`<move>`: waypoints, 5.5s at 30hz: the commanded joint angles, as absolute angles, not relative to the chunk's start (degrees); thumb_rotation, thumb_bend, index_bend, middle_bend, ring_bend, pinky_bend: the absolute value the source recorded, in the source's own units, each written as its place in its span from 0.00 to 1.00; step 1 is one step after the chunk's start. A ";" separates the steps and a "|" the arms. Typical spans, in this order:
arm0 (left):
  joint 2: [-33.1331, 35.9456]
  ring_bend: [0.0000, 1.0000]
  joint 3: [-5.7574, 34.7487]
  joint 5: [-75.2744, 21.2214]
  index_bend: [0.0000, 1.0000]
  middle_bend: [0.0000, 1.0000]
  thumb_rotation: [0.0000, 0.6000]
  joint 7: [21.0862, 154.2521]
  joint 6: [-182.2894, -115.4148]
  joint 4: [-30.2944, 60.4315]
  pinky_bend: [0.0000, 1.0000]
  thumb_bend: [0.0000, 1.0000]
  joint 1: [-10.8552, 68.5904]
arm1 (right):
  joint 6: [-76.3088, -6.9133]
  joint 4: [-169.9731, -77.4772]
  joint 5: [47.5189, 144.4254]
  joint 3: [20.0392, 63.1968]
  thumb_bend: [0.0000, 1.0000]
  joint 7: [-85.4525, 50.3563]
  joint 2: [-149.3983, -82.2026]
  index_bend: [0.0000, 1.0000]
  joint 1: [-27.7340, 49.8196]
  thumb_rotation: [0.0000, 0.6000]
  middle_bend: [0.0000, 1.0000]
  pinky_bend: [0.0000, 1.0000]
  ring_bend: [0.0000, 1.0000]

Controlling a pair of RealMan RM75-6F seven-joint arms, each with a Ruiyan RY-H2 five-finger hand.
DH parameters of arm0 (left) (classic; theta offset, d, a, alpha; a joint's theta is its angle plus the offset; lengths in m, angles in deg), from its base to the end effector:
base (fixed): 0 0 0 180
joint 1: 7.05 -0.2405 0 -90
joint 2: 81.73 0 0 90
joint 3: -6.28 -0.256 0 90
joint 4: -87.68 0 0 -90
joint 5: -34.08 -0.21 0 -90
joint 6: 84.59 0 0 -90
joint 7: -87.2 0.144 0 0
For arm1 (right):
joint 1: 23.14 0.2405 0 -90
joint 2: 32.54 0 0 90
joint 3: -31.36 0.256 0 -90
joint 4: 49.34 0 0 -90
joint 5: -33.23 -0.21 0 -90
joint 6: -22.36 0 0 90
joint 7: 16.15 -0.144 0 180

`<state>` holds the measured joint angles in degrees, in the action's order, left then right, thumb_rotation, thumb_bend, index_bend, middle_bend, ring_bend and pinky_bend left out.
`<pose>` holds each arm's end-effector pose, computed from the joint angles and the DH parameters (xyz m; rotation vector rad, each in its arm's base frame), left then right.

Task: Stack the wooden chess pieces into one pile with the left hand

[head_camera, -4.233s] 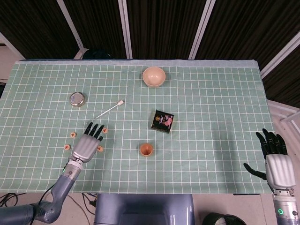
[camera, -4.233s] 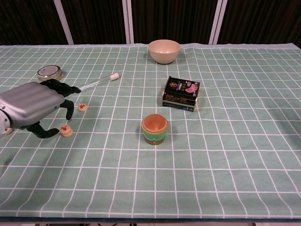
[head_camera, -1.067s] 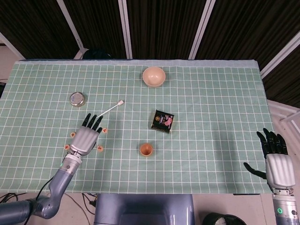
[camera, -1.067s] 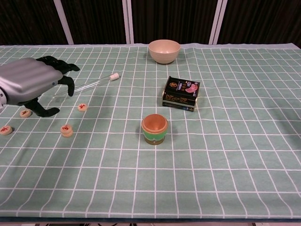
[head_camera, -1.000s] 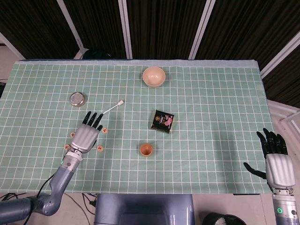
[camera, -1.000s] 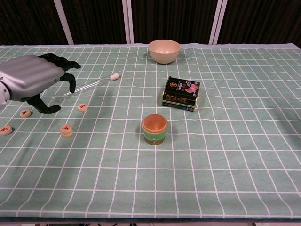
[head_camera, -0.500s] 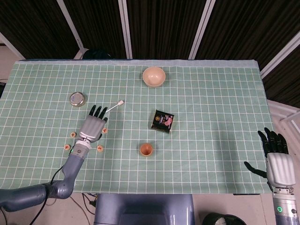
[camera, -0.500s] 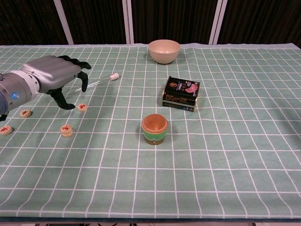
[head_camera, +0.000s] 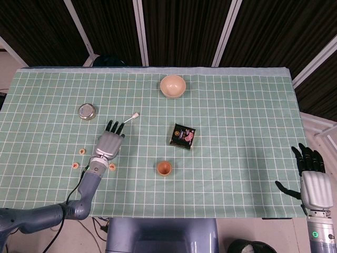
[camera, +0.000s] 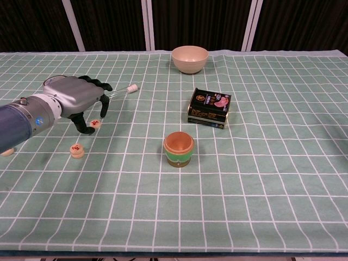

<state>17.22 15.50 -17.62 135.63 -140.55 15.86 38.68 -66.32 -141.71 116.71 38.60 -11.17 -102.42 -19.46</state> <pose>-0.1668 0.3616 -0.0563 -1.8827 -0.6028 -0.5131 -0.3027 -0.1887 0.1489 1.2507 -0.8517 0.9590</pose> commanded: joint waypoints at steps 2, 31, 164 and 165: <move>17.25 0.00 15.29 -17.81 0.46 0.06 1.00 135.55 -140.87 15.60 0.00 0.26 38.84 | -66.29 -141.75 116.67 38.59 0.23 -11.18 -102.42 0.09 -19.47 1.00 0.01 0.00 0.02; 18.08 0.00 13.67 -16.25 0.49 0.08 1.00 138.41 -142.48 16.22 0.00 0.28 39.51 | -66.06 -141.88 116.30 38.62 0.23 -11.19 -102.41 0.09 -19.44 1.00 0.01 0.00 0.02; -1.52 0.00 3.00 -39.62 0.39 0.06 1.00 116.54 -152.96 3.36 0.00 0.24 21.15 | -66.63 -142.36 116.07 38.79 0.23 -10.02 -102.85 0.09 -19.61 1.00 0.01 0.00 0.02; -1.48 0.00 2.94 -39.72 0.40 0.07 1.00 115.61 -152.65 4.31 0.00 0.24 20.96 | -66.64 -142.39 116.06 38.78 0.23 -9.97 -102.87 0.09 -19.62 1.00 0.01 0.00 0.02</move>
<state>-0.99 3.47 -38.93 118.65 -153.50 1.43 22.12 -66.64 -142.39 116.06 38.79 -9.98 -102.87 -19.61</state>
